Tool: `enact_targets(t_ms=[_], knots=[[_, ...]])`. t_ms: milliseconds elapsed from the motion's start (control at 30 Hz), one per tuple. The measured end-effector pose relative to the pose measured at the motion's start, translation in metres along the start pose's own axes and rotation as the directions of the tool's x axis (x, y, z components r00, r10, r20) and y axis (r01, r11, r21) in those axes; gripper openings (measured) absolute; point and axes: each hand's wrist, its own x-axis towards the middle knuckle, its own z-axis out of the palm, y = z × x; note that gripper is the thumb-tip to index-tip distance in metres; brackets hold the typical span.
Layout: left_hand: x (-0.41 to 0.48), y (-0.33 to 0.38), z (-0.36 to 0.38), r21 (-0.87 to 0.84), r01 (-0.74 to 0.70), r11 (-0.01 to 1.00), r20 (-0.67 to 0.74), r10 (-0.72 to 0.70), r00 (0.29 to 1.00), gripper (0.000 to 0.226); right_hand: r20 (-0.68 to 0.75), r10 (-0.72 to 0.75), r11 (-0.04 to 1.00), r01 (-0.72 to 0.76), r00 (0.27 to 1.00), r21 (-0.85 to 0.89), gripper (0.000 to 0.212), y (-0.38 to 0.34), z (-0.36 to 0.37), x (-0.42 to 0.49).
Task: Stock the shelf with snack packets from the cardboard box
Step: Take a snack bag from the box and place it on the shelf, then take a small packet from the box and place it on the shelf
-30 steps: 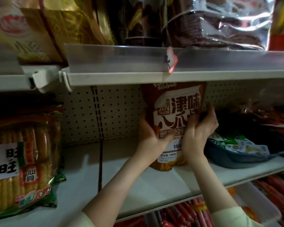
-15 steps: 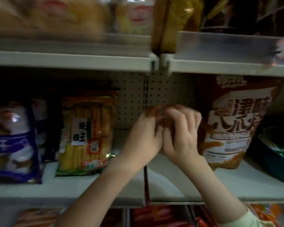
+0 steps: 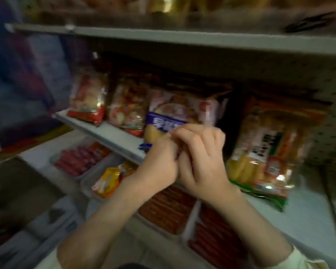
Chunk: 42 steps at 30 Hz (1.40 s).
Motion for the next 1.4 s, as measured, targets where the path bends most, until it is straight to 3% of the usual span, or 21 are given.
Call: enact_targets(t_ms=[100, 200, 267, 400, 500, 567, 667, 800, 867, 967, 1000, 1033, 1100, 1200, 1267, 1400], knots=[[-0.031, -0.067, -0.032, 0.064, 0.057, 0.996, 0.046, -0.06, 0.997, 0.015, 0.107, 0.002, 0.986, -0.02, 0.994, 0.165, 0.032, -0.033, 0.066, 0.004], [-0.074, -0.143, -0.064, 0.068, 0.322, 0.944, -0.054, -0.319, 0.946, 0.029, 0.314, 0.021, 0.95, -0.116, 0.949, 0.288, 0.038, -0.068, 0.143, 0.001], [-0.099, -0.184, -0.069, 0.092, 0.484, 0.87, -0.023, -0.484, 0.875, 0.032, 0.429, 0.064, 0.938, -0.201, 0.901, 0.283, 0.041, -0.078, 0.182, -0.009], [-0.161, -0.256, -0.088, 0.419, 0.696, 0.583, -0.086, -0.738, 0.67, 0.033, 0.676, 0.035, 0.915, -0.296, 0.736, 0.275, 0.049, -0.106, 0.27, -0.039], [-0.203, -0.283, -0.11, 0.672, 0.694, 0.259, -0.152, -0.869, 0.471, 0.052, 0.815, -0.075, 0.905, -0.304, 0.574, 0.297, 0.065, -0.128, 0.326, -0.066], [-0.226, -0.298, -0.126, 0.712, 0.684, 0.158, -0.132, -0.927, 0.352, 0.058, 0.841, -0.159, 0.911, -0.251, 0.517, 0.327, 0.068, -0.142, 0.355, -0.082], [-0.251, -0.322, -0.14, 0.694, 0.701, 0.167, -0.019, -0.968, 0.25, 0.049, 0.885, -0.225, 0.917, -0.218, 0.407, 0.334, 0.066, -0.156, 0.382, -0.101], [-0.271, -0.331, -0.145, 0.624, 0.733, 0.271, 0.149, -0.962, 0.229, 0.029, 0.939, -0.233, 0.953, -0.136, 0.253, 0.273, 0.053, -0.16, 0.397, -0.116], [-0.277, -0.332, -0.14, 0.599, 0.749, 0.283, 0.144, -0.958, 0.247, 0.029, 0.94, -0.212, 0.958, -0.132, 0.269, 0.254, 0.063, -0.159, 0.397, -0.122], [-0.283, -0.336, -0.135, 0.677, 0.683, 0.275, -0.033, -0.915, 0.402, 0.039, 0.892, -0.231, 0.951, -0.102, 0.389, 0.29, 0.08, -0.158, 0.403, -0.125], [-0.286, -0.339, -0.135, 0.712, 0.659, 0.244, -0.065, -0.911, 0.408, 0.043, 0.875, -0.258, 0.949, -0.061, 0.409, 0.308, 0.085, -0.158, 0.41, -0.125], [-0.288, -0.342, -0.134, 0.721, 0.662, 0.203, -0.065, -0.932, 0.357, 0.043, 0.87, -0.284, 0.948, -0.021, 0.402, 0.319, 0.087, -0.16, 0.418, -0.124], [-0.289, -0.345, -0.133, 0.71, 0.687, 0.154, -0.003, -0.975, 0.222, 0.034, 0.897, -0.326, 0.945, 0.07, 0.298, 0.32, 0.077, -0.167, 0.431, -0.119], [-0.29, -0.347, -0.135, 0.763, 0.613, 0.205, 0.081, -0.971, 0.223, 0.032, 0.941, -0.301, 0.947, 0.163, 0.156, 0.276, 0.033, -0.176, 0.439, -0.111], [-0.286, -0.347, -0.142, 0.766, 0.597, 0.239, 0.146, -0.969, 0.2, 0.034, 0.956, -0.278, 0.949, 0.179, 0.088, 0.26, 0.024, -0.182, 0.433, -0.103], [-0.279, -0.34, -0.154, 0.693, 0.665, 0.277, 0.399, -0.916, -0.034, 0.037, 0.952, -0.276, 0.957, 0.06, -0.13, 0.285, 0.028, -0.196, 0.408, -0.097]])
